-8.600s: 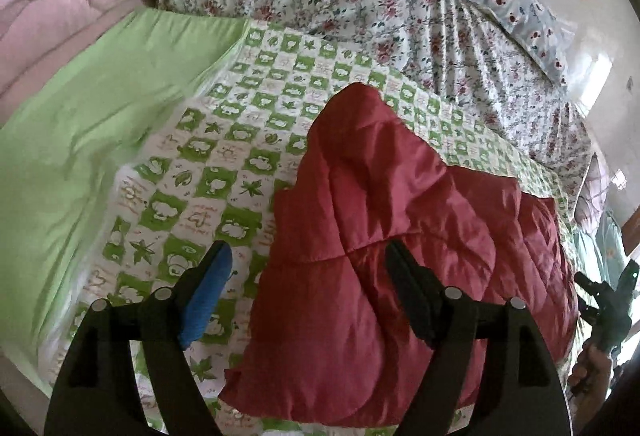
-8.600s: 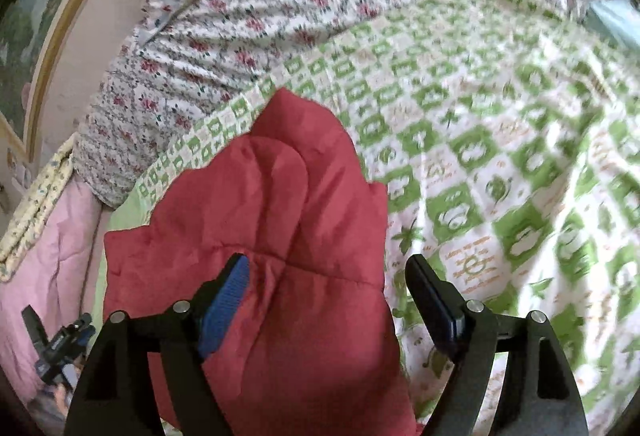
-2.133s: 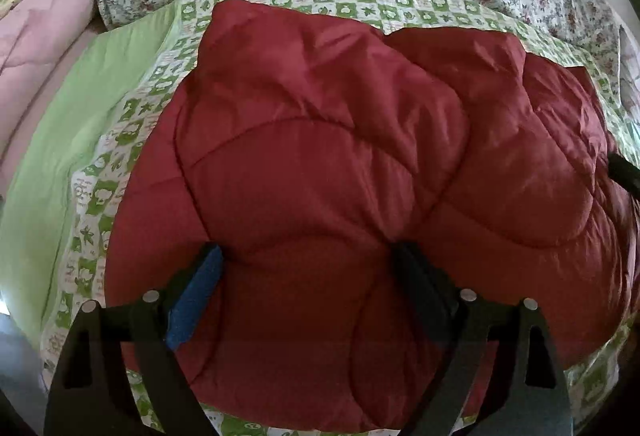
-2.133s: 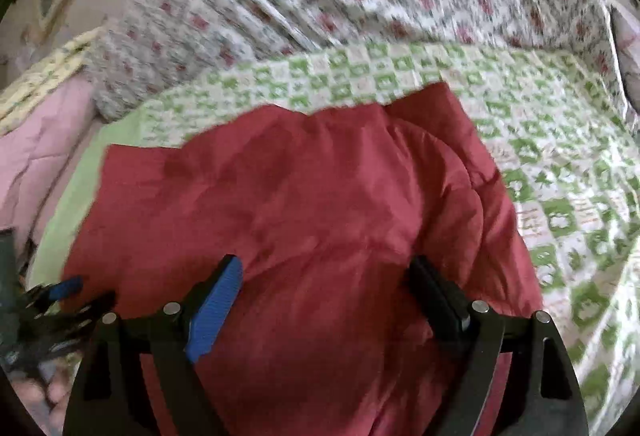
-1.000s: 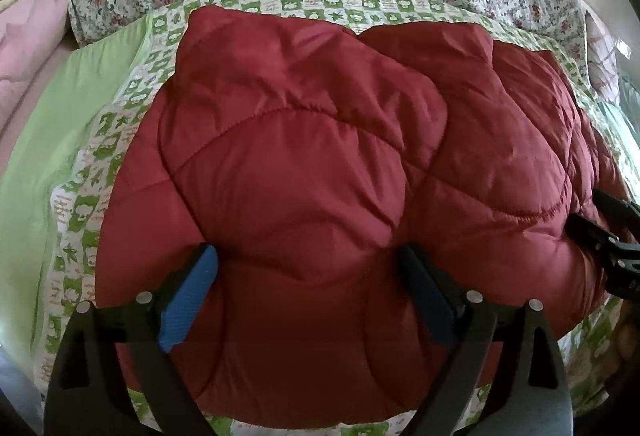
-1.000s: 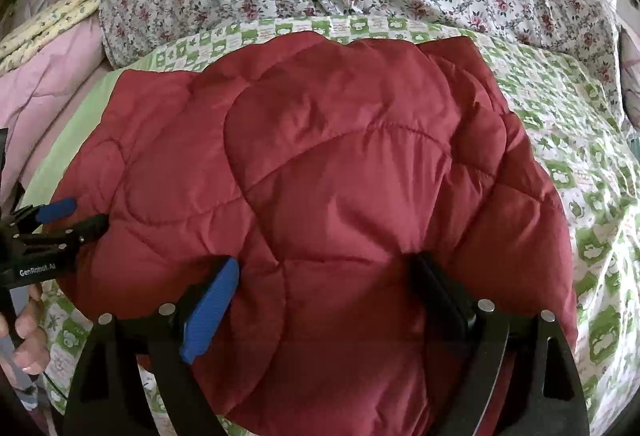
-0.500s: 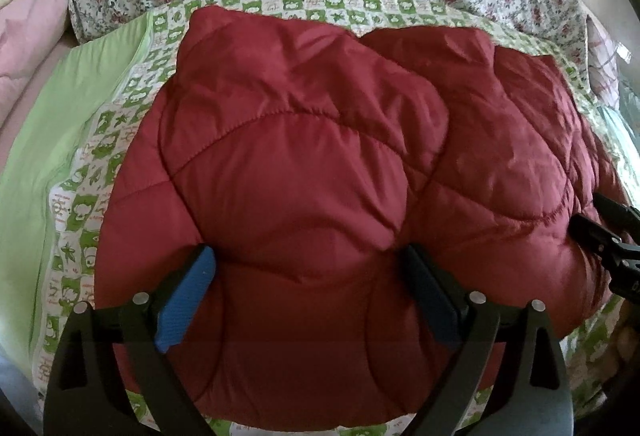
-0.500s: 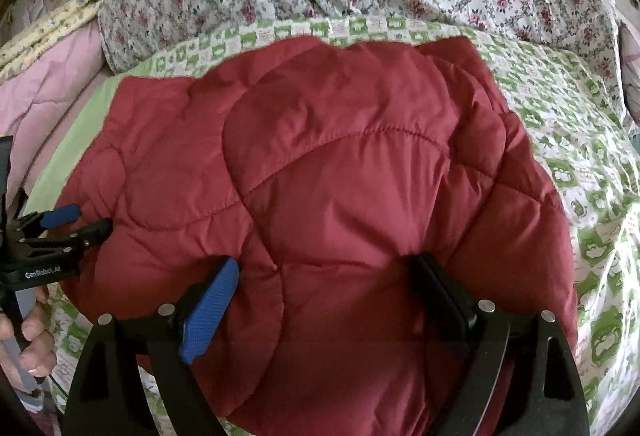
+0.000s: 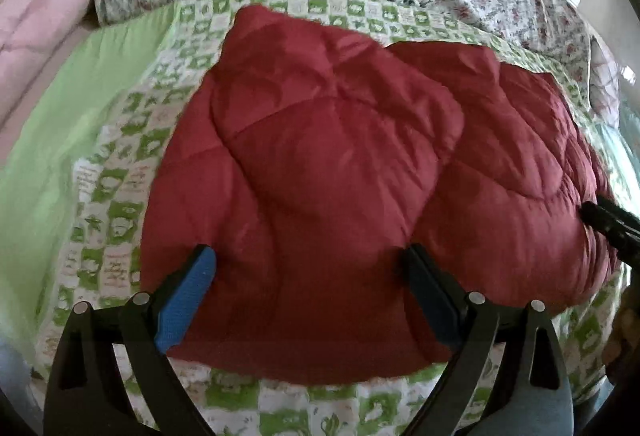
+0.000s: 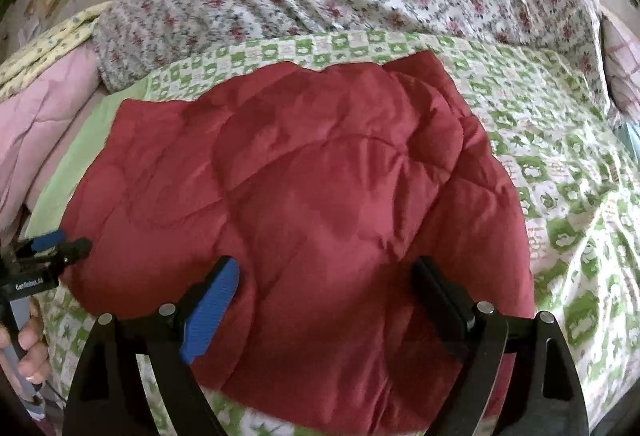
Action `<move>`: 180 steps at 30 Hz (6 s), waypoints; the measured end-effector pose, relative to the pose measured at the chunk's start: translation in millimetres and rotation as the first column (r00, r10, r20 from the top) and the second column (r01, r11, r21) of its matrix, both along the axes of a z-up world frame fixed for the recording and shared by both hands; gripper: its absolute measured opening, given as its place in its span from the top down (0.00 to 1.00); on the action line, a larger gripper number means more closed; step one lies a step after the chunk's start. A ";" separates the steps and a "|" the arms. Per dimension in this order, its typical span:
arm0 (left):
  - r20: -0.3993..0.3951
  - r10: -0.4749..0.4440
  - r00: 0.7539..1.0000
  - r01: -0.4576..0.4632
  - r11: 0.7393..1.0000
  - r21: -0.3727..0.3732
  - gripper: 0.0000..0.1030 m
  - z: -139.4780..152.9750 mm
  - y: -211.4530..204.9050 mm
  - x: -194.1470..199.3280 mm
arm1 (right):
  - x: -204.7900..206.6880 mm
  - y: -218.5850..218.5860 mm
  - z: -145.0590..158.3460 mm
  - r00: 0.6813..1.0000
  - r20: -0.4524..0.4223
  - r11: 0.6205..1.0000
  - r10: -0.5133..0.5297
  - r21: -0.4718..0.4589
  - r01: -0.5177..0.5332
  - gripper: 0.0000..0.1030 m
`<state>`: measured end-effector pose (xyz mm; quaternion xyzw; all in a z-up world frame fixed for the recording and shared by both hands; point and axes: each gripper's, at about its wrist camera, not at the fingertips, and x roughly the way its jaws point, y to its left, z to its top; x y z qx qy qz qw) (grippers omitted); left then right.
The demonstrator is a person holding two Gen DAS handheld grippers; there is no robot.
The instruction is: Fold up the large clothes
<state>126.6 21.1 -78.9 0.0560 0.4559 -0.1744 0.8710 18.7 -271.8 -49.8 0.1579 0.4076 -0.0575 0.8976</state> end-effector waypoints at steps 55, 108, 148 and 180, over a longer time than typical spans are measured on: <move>0.091 -0.035 0.995 0.018 0.982 0.186 0.00 41.6 -8.6 -107.3 | -93.0 75.8 49.6 0.988 -0.040 0.986 0.150 -0.061 -0.153 0.02; 0.072 0.016 0.997 -0.025 0.990 0.137 0.00 41.0 -24.3 -73.0 | -34.6 64.8 52.0 0.994 -0.019 0.994 0.109 -0.023 -0.110 0.02; 0.095 0.018 0.995 -0.030 0.992 0.124 0.00 46.8 -25.5 -70.5 | -33.8 61.8 58.4 0.994 -0.010 0.994 0.104 -0.022 -0.105 0.02; 0.090 0.021 0.996 -0.032 0.992 0.119 0.00 47.4 -24.7 -67.1 | -33.1 60.0 59.2 0.994 -0.011 0.994 0.105 -0.018 -0.105 0.02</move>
